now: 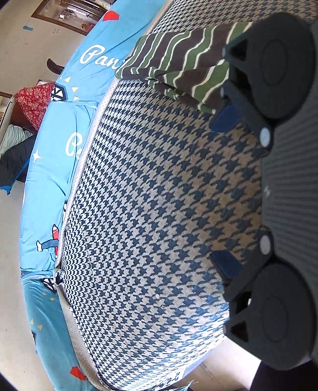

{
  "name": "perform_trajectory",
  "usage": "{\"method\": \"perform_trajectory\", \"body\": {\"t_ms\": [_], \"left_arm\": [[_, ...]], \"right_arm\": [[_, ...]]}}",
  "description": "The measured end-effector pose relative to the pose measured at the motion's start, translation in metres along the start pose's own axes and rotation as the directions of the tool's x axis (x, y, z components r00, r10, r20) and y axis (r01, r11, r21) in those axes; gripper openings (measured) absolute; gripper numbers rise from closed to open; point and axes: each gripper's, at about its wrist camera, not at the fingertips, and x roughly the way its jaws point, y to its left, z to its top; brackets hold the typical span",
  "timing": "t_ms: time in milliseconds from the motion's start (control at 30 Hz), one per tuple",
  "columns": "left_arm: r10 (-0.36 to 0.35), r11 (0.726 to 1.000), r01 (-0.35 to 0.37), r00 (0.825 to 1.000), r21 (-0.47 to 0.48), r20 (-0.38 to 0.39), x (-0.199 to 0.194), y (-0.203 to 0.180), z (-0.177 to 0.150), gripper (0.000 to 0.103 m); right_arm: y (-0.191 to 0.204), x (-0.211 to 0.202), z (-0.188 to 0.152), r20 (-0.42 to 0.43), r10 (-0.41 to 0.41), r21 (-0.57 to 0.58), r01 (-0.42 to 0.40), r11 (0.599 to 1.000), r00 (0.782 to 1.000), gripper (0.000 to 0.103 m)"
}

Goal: Fold clothes

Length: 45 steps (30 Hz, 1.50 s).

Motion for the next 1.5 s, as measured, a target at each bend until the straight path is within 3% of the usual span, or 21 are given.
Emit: {"method": "perform_trajectory", "body": {"t_ms": [67,233,467,633,700,933,1267,1500], "left_arm": [[0.003,1.000,-0.003,1.000,0.007,-0.003,0.001,-0.001,0.000,0.103],[0.002,0.999,-0.002,1.000,0.032,-0.015,0.004,-0.007,-0.003,0.103],[-0.013,0.993,0.015,1.000,0.114,-0.015,0.005,-0.028,-0.012,0.103],[-0.029,0.985,0.032,0.999,0.171,-0.021,0.006,-0.043,-0.021,0.103],[-0.037,0.981,0.042,0.999,0.189,-0.029,0.008,-0.048,-0.025,0.103],[-0.066,0.967,0.076,0.997,0.243,-0.048,0.010,-0.065,-0.035,0.103],[-0.083,0.958,0.105,0.992,0.266,-0.093,0.017,-0.072,-0.043,0.103],[-0.069,0.956,0.096,0.992,0.276,-0.106,0.019,-0.073,-0.044,0.103]], "right_arm": [[0.002,-0.002,-0.005,-0.030,0.045,-0.010,-0.045,0.999,0.999,0.012],[-0.003,-0.020,-0.022,-0.060,0.061,0.011,-0.061,0.998,0.996,0.013],[-0.033,-0.067,-0.038,0.001,-0.060,0.142,0.060,0.988,0.998,0.022],[-0.052,-0.095,-0.041,0.028,-0.174,0.225,0.163,0.961,0.984,0.030],[-0.061,-0.098,-0.045,0.016,-0.190,0.268,0.179,0.947,0.982,0.035],[-0.091,-0.106,-0.059,-0.032,-0.238,0.416,0.230,0.880,0.971,0.036],[-0.101,-0.104,-0.066,-0.031,-0.188,0.512,0.178,0.840,0.982,0.036],[-0.101,-0.102,-0.067,-0.027,-0.182,0.526,0.169,0.833,0.983,0.036]]}}
